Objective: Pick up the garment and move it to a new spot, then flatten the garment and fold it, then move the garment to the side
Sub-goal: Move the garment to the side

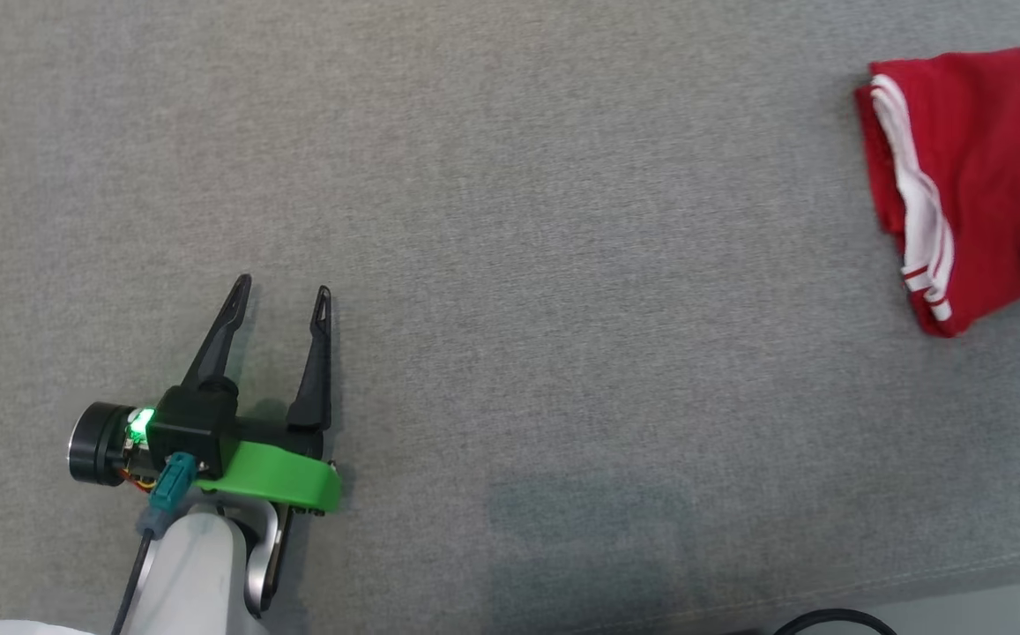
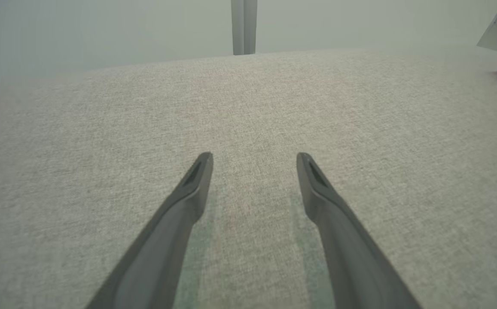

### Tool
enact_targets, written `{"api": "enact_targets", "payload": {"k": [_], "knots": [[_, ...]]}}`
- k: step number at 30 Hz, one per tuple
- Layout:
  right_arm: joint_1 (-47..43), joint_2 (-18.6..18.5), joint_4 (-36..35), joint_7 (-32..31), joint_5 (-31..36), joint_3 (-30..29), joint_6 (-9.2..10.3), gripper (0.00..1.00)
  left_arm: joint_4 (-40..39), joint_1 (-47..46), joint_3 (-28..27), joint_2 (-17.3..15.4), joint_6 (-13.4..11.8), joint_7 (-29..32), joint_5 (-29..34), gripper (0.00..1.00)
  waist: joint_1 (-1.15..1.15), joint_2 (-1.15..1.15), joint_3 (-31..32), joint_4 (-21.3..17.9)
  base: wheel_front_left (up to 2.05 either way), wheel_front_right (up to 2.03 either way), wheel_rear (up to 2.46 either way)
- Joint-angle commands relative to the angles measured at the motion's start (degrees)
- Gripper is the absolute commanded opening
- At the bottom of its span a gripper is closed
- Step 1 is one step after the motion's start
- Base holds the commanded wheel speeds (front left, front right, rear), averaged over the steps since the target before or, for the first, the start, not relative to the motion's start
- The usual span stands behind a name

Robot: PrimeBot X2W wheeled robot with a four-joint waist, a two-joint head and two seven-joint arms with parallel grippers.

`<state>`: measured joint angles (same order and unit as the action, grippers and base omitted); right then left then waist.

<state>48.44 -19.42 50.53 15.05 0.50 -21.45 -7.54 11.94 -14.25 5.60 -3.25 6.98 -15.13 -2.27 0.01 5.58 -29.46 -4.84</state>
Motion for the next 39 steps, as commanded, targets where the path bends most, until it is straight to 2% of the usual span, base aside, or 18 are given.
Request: {"api": "enact_targets", "payload": {"k": [1, 3, 7, 8, 9, 10, 15, 20, 26, 33, 39], "knots": [[0.4, -1.4, 0.5, 0.1, 2.2, -2.1, 0.12, 0.00, -0.2, -0.9, 0.0, -0.3, 0.1, 0.0, 0.6, 1.00, -0.01, 0.01, -3.9, 4.4, 0.00, 0.00, 0.00], [0.2, -3.3, 0.9, 0.1, 4.8, -5.8, 0.12, 0.00, -0.3, -0.9, -0.1, -0.3, 0.1, 0.0, 0.5, 1.00, -0.01, 0.01, -3.6, 4.5, 0.00, 0.00, 0.00], [0.8, -4.4, 0.7, 0.1, 9.6, -10.1, 0.12, 0.00, -0.1, -0.8, -0.6, -0.4, 0.2, 0.0, 0.6, 1.00, -0.01, 0.01, -3.3, 4.5, 0.00, 0.00, 0.00], [1.2, -4.5, 0.2, 0.1, 10.1, -11.2, 0.12, 0.32, 0.0, -0.8, -0.6, -0.5, 0.2, 0.0, 0.7, 1.00, -0.01, 0.01, -3.3, 4.4, 0.00, 0.00, 0.00], [1.4, -4.5, -0.3, 0.1, 10.9, -11.9, 0.12, 0.87, 0.1, -0.8, -0.7, -0.5, 0.2, 0.0, 0.8, 1.00, -0.01, 0.01, -3.2, 4.3, 0.00, 0.00, 0.00], [1.6, -4.5, -0.9, 0.1, 11.4, -12.6, 0.12, 1.00, 0.2, -0.9, -0.8, -0.5, 0.2, 0.0, 0.8, 1.00, -0.01, 0.01, -3.2, 4.3, 0.00, 0.00, 0.00], [2.1, -4.4, -4.1, 0.1, 12.7, -13.2, 0.12, 1.00, 0.7, -1.2, -0.5, -0.3, 0.2, 0.0, 0.9, 1.00, -0.01, 0.01, -2.4, 4.3, 0.00, 0.00, 0.00], [0.8, -3.2, -7.0, 0.1, 8.8, -6.9, 0.12, 1.00, 1.1, 0.0, -0.8, -0.1, -0.3, 0.0, -0.1, 1.00, -0.01, 0.01, 0.0, 4.2, 0.00, 0.00, 0.00], [-5.1, 1.6, -14.1, 0.1, 3.6, 2.7, 0.12, 1.00, 2.2, 2.1, -1.0, 0.2, -0.6, 0.0, -1.3, 1.00, -0.01, 0.01, 5.0, 4.0, 0.00, 0.00, 0.00], [-15.3, 7.6, -21.8, 0.1, -0.2, 9.5, 0.12, 1.00, 3.1, 5.1, -1.4, 0.3, -1.7, 0.0, -4.1, 1.00, -0.01, 0.01, 11.5, 4.5, 0.00, 0.00, 0.00], [-22.3, 10.4, -24.4, 0.1, -1.6, 13.7, 0.12, 1.00, 4.2, 7.7, -1.3, 0.3, -2.8, 0.0, -6.1, 1.00, -0.01, 0.01, 15.9, 4.6, 0.00, 0.00, 0.00]]}}
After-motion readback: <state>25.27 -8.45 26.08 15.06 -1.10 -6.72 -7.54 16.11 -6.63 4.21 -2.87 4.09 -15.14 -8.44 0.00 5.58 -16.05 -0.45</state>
